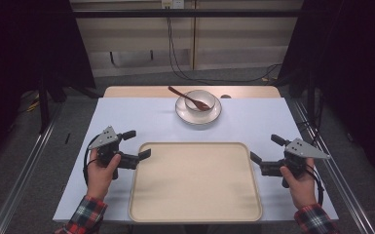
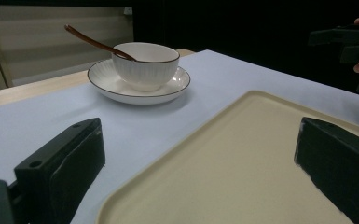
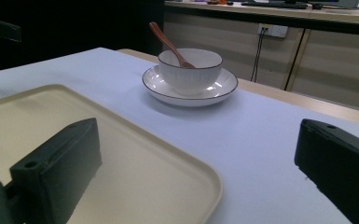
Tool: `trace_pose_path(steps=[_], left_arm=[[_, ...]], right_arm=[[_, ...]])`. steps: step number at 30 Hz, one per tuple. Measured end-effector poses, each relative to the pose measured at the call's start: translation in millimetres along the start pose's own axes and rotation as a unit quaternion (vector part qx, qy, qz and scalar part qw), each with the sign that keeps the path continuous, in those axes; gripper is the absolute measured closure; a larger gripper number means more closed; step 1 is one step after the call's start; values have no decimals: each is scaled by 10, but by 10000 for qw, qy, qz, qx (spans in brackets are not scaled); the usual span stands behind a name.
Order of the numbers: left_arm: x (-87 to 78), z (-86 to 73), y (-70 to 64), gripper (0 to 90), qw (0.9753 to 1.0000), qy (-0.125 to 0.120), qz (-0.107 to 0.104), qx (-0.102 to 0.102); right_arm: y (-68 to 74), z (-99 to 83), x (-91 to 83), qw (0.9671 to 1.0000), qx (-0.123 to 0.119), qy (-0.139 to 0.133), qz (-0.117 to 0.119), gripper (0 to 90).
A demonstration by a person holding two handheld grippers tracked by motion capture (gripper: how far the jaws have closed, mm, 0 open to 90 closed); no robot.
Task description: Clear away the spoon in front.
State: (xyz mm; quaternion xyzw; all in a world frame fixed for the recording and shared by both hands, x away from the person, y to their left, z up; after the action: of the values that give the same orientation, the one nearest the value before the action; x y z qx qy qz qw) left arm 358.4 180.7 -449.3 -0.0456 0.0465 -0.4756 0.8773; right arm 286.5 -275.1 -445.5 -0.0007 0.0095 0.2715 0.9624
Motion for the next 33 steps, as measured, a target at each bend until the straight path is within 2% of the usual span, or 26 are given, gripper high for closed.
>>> trace_pose_path(steps=[2,3,7,14,17,19,21,25,28,31,32,33], left_arm=[[6,-6,-2,17,10000,4,-45,-11],[12,-11,-2,17,10000,22,7,9],[13,-3,8,16,10000,8,-18,-18],[46,27,33,13,9999,-8,123,-25],[76,37,34,12,9999,-27,101,-89],[105,45,38,14,9998,-18,154,-121],[158,55,47,12,9998,-10,97,-177],[235,68,66,13,9997,4,193,-170],[302,79,71,13,9996,-31,133,-228],[384,86,70,12,9997,22,117,-196],[422,92,70,12,9996,-24,85,-277],[451,100,78,10,9996,36,131,-237]], right_arm=[[0,1,-5,10000,-4,-20,-20,1],[8,-4,-6,10000,79,-16,35,0],[18,-21,-2,10000,55,34,43,1],[66,-43,-3,9998,82,52,163,1],[64,-38,-17,9998,98,26,155,1],[59,-39,-31,9998,179,20,131,1],[50,-49,-43,9997,173,48,146,1],[29,-50,-59,9998,186,51,90,2],[26,-43,-70,9998,187,52,110,2],[30,-43,-69,9998,167,41,87,2],[25,-43,-69,9998,141,37,95,2],[28,-44,-70,9998,166,50,93,1]])
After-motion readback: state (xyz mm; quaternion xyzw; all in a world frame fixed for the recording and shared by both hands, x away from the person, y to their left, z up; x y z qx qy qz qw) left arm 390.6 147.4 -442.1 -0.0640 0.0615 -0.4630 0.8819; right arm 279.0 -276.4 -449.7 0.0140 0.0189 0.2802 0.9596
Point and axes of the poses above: each handheld gripper's, and its own axes: x roughly forward along the jaws, z roughly out of its top, y roughly to its left, the point moved 4 cm from there along x, roughly forward along the jaws, and after that the axes turned 13 degrees about -y, right-handed, at the moved point
